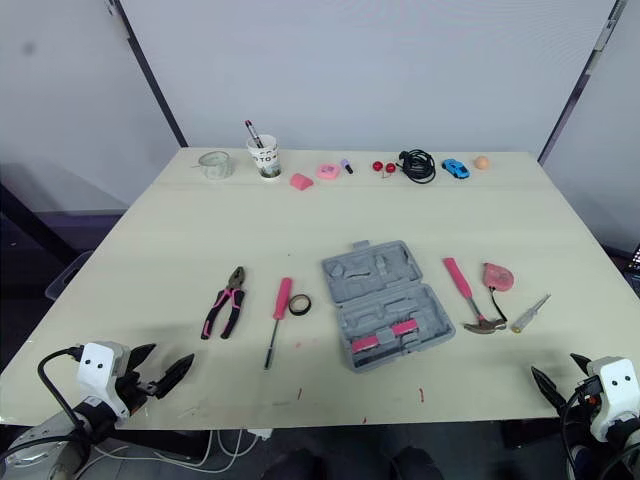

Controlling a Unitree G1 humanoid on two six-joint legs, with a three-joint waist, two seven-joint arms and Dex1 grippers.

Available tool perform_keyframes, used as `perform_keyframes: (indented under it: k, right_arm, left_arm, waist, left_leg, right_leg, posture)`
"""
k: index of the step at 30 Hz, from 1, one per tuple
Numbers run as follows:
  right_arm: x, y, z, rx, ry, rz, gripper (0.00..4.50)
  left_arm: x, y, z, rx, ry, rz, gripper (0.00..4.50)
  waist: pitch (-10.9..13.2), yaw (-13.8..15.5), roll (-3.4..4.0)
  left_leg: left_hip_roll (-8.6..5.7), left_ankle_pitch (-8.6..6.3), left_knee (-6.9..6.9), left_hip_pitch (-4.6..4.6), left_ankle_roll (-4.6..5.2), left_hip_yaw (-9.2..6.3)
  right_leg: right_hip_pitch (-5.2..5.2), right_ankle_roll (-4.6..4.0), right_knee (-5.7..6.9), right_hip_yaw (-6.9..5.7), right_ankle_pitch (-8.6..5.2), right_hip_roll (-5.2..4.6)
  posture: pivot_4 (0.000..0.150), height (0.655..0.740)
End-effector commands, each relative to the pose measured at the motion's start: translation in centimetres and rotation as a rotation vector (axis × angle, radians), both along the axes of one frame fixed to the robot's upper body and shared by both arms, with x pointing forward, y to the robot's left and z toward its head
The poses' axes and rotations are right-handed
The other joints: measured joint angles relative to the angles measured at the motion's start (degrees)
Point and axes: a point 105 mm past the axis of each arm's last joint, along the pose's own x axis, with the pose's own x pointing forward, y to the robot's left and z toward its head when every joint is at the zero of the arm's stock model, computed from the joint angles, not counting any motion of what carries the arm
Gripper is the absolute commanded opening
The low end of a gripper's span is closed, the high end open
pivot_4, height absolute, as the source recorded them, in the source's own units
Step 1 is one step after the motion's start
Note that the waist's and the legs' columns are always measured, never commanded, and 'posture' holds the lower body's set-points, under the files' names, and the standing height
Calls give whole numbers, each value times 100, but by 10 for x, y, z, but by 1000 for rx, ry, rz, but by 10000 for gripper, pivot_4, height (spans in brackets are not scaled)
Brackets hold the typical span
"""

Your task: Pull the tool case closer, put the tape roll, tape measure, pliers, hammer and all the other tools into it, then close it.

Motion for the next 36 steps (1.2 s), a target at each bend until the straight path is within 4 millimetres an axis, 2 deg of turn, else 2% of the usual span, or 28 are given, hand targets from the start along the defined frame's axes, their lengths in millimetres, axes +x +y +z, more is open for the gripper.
perform_keyframes:
  k: [1,5,11,16,23,28,33,36]
  right_arm:
    - [1,-6,13,-40,-37,10,45000]
    - [3,-5,22,-50,-50,24,45000]
    - [6,2,28,-43,-56,47,45000]
    - [8,1,29,-49,-53,53,45000]
    - [15,0,39,-28,-81,106,45000]
    - [27,10,45,-28,-85,177,45000]
    - [61,39,56,-31,-85,295,45000]
    - [77,53,61,-41,-72,350,45000]
  left_arm:
    - [-1,3,8,-8,-37,3,44610]
    - [-5,5,12,-20,-58,8,44610]
    - [-7,4,14,-23,-63,-1,44610]
    - [-8,4,16,-20,-68,-9,44610]
    - [-2,-11,35,-30,-87,-129,44610]
    - [7,-28,48,-19,-97,-199,44610]
    - [25,-58,62,-13,-73,-347,44610]
    - [33,-67,65,-11,-51,-396,44610]
  waist:
    - [0,0,0]
    - [0,-2,2]
    - [0,0,1]
    - [0,3,1]
    - [1,0,2]
    - [2,1,4]
    - [5,-3,6]
    - [6,-11,8]
  left_leg:
    - [0,0,0,0,0,0]
    - [1,0,0,0,0,1]
    - [1,0,0,0,0,0]
    - [1,0,0,0,0,0]
    - [1,0,0,0,0,0]
    - [-1,0,1,0,0,2]
    - [-3,0,2,1,1,0]
    - [-3,1,5,3,1,2]
  right_leg:
    - [0,0,0,0,0,0]
    - [0,0,0,1,0,0]
    - [0,0,1,0,0,0]
    - [0,0,0,1,0,0]
    - [0,0,0,0,0,0]
    - [0,0,0,1,0,0]
    - [0,0,4,1,1,8]
    - [1,1,9,2,1,10]
  posture:
    - [1500,7400]
    - [1500,7400]
    - [1500,7400]
    - [1500,7400]
    - [1500,7400]
    - [1500,7400]
    - [1500,7400]
    - [1500,7400]
